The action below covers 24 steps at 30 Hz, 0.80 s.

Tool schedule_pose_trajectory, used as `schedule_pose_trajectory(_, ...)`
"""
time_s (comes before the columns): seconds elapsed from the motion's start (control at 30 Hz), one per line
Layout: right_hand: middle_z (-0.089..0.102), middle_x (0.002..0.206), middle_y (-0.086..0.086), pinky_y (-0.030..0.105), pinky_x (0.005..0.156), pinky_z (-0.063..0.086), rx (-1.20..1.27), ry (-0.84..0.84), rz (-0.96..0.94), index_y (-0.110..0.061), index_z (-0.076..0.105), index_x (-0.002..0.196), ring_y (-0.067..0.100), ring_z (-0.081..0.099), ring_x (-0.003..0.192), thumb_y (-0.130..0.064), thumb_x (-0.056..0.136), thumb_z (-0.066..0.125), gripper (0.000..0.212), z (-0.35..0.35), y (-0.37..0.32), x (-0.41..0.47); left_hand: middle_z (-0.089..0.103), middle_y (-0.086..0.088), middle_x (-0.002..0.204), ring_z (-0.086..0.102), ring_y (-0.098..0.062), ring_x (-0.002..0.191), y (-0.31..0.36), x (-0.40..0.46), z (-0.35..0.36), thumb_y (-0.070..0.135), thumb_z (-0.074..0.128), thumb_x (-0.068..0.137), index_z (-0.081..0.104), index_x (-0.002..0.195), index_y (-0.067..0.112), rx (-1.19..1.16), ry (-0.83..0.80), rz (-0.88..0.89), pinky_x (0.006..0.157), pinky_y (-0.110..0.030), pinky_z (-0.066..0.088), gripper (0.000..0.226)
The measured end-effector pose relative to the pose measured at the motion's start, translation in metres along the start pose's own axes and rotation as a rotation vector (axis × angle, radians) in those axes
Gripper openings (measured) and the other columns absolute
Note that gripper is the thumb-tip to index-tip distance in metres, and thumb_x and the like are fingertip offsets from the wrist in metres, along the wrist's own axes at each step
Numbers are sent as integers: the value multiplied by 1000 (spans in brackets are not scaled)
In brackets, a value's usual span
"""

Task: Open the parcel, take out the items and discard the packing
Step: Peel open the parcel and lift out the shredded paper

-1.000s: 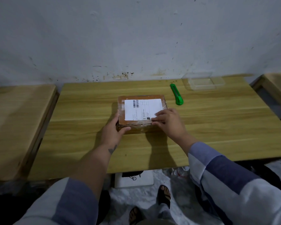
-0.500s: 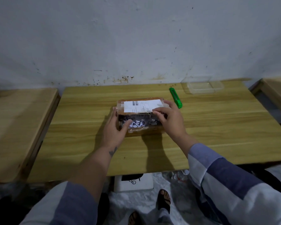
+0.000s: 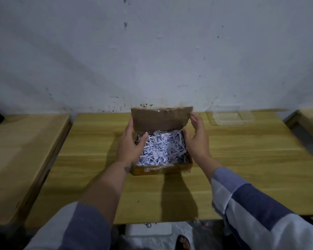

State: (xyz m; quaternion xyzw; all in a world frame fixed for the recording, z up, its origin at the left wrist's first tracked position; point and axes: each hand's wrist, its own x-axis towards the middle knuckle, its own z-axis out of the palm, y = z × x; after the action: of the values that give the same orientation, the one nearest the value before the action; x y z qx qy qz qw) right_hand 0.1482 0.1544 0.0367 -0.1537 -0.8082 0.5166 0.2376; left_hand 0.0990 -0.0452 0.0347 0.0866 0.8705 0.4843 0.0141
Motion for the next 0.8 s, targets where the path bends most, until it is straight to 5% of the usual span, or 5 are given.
schedule_pose_trajectory(0.1,40,148,1,44,108,41,-164,-85,-78,-31,31,144,23,43,133,-1,85,62,73,5,8,26,19,6,159,29,-22,141,1,23,0,35,62,90,3,152,34,115,-17,36,108,-41,33,86)
schedule_pose_trajectory(0.23,45,128,6,39,88,54,-296,-158,-116,-32,28,146,22,58,93,4,81,65,83,13,23,58,16,12,158,28,-17,141,-4,46,7,19,63,89,11,151,35,172,-10,41,109,-32,27,82)
schedule_pose_trajectory(0.43,48,121,10,6,78,34,-295,-173,-91,-19,44,140,14,48,88,4,79,67,69,24,41,90,22,12,157,23,-11,143,-10,67,20,8,59,90,28,148,27,145,32,-21,116,-28,16,69)
schedule_pose_trajectory(0.8,58,124,13,31,90,46,-342,-183,14,-14,57,128,26,58,102,-1,80,67,51,23,41,79,12,12,159,21,-15,145,-22,59,22,27,54,95,29,148,24,251,-60,1,112,-30,20,59)
